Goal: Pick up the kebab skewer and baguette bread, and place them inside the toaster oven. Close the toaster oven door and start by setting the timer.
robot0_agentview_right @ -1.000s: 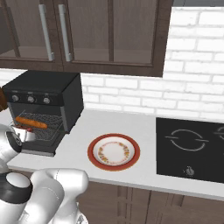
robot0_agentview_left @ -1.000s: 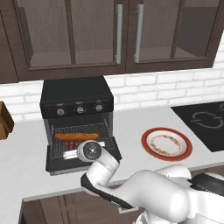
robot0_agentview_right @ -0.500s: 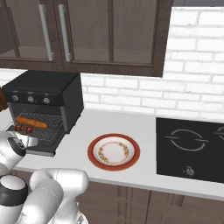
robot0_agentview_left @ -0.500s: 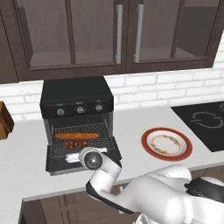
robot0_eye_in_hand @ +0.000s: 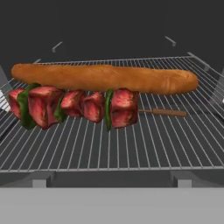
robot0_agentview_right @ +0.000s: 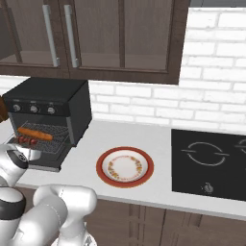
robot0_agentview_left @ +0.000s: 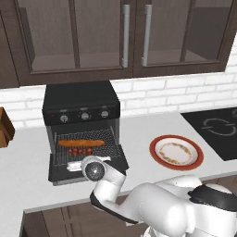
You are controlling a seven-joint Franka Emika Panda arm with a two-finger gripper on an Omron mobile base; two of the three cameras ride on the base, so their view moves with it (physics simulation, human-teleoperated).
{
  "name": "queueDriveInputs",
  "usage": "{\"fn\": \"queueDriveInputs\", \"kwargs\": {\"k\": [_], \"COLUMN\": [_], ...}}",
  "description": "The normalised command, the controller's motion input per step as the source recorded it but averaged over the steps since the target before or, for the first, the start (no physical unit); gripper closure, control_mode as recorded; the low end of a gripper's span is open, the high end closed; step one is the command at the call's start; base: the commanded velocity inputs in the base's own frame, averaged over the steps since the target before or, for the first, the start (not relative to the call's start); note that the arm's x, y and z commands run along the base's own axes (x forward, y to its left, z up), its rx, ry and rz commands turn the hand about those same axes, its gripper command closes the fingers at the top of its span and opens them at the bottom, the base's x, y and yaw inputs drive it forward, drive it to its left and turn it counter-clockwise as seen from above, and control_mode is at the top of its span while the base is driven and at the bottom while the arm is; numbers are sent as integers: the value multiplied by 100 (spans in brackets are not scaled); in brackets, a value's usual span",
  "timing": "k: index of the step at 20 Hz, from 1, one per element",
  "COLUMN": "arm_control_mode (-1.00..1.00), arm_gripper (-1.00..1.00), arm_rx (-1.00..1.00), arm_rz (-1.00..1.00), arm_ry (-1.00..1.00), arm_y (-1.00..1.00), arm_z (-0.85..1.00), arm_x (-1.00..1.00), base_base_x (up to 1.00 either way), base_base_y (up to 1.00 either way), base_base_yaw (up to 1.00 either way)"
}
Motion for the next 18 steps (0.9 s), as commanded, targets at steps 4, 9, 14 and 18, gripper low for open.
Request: {"fn": "queueDriveInputs", "kwargs": {"k": [4,9,14,18], "arm_control_mode": [-100,-100,-100,-100], "arm_gripper": [-100,-100,-100,-100], "arm_rx": [0,0,0,0], "arm_rz": [0,0,0,0], "arm_ry": [-2,0,0,0], "arm_y": [0,0,0,0], "arm_z": [0,0,0,0], "arm_x": [8,19,23,24], "base_base_x": [0,0,0,0], "base_base_y": [0,0,0,0], "base_base_yaw": [0,0,0,0]}}
